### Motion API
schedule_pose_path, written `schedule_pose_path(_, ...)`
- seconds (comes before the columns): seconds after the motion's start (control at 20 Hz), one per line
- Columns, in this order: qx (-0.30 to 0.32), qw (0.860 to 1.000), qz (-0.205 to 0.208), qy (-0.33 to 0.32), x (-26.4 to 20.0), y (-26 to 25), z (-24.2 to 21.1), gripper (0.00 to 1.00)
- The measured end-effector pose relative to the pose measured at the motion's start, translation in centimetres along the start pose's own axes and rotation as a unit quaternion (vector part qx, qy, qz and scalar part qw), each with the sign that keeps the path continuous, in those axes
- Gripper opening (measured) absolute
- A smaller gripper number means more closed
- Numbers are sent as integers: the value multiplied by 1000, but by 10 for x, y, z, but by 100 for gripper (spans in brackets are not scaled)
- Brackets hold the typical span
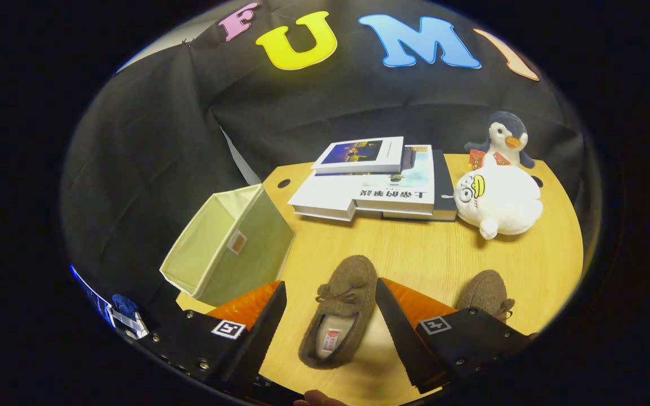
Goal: Open the storage box then place both shoes into the box .Put the left shoe in first, then the right shoe, with the right side of both shoes facing outward in a uniform manner.
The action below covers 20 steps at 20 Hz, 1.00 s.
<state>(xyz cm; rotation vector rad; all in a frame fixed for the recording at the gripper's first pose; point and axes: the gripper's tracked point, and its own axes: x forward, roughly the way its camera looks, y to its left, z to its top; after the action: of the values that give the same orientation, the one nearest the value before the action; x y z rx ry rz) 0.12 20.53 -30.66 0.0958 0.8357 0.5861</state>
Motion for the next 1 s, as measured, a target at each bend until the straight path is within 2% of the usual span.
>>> schedule_pose_path(0.45, 12, 996, -31, 86, 32, -25, -70, 96)
schedule_pose_path(0.65, 0, 991, -55, 121, 59, -38, -84, 93)
schedule_pose_path(0.75, -6, 989, -66, 130, 74, -44, -86, 83)
schedule_pose_path(0.8, -4, 989, -68, 134, 80, -46, -86, 83)
schedule_pose_path(0.85, -1, 988, -70, 136, 85, -47, -86, 75)
schedule_pose_path(0.95, 6, 987, -68, 144, 93, -48, -89, 70)
schedule_pose_path(1.0, 20, 988, -56, 144, 98, -42, -91, 50)
